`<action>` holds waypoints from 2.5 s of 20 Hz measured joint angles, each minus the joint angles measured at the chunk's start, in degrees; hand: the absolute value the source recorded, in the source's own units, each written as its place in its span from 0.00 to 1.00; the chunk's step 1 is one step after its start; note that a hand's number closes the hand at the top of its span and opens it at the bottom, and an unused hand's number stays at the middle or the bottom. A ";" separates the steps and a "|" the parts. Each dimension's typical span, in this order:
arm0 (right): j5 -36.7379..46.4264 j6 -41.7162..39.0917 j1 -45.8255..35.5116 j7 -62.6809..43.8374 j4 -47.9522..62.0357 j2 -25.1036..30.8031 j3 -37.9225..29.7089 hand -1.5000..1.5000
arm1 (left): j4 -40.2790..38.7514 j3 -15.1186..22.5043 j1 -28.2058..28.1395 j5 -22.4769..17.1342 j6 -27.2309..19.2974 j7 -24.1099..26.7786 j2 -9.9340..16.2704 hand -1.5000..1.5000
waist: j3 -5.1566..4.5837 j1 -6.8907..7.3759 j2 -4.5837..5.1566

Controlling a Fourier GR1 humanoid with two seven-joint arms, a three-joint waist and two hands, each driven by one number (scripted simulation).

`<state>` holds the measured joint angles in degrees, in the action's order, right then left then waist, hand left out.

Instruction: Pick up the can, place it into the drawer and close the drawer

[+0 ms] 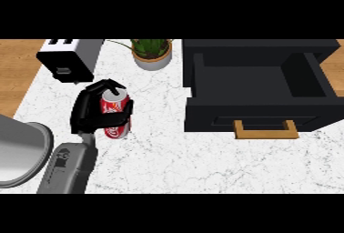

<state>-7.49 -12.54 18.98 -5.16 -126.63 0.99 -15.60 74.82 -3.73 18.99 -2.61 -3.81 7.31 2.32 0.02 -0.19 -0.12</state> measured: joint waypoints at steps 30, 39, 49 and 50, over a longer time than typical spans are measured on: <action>-0.18 -0.53 -3.23 -0.56 1.84 0.83 -1.91 0.00 | -17.66 14.60 48.13 -2.45 -23.66 -22.58 -2.32 1.00 | 0.02 -1.36 0.33; 0.67 0.40 -5.29 -2.31 2.04 0.53 -0.44 0.00 | -31.57 18.09 59.58 -8.90 -27.27 -20.47 -2.31 1.00 | 0.06 -2.34 0.57; 1.56 0.55 -7.40 -1.97 3.76 0.95 -0.33 0.00 | -42.53 23.33 65.72 -16.25 -28.94 -16.62 -2.32 1.00 | 0.10 -3.51 0.86; 1.52 0.52 -8.27 -2.29 4.32 1.37 -0.36 0.00 | -43.08 24.41 65.65 -17.11 -29.31 -16.19 -2.32 1.00 | 0.11 -3.73 0.92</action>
<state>-5.97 -12.02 10.71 -7.45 -122.31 2.35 -15.96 31.74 20.68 84.64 -19.72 -33.12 -8.88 0.00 0.13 -3.92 0.81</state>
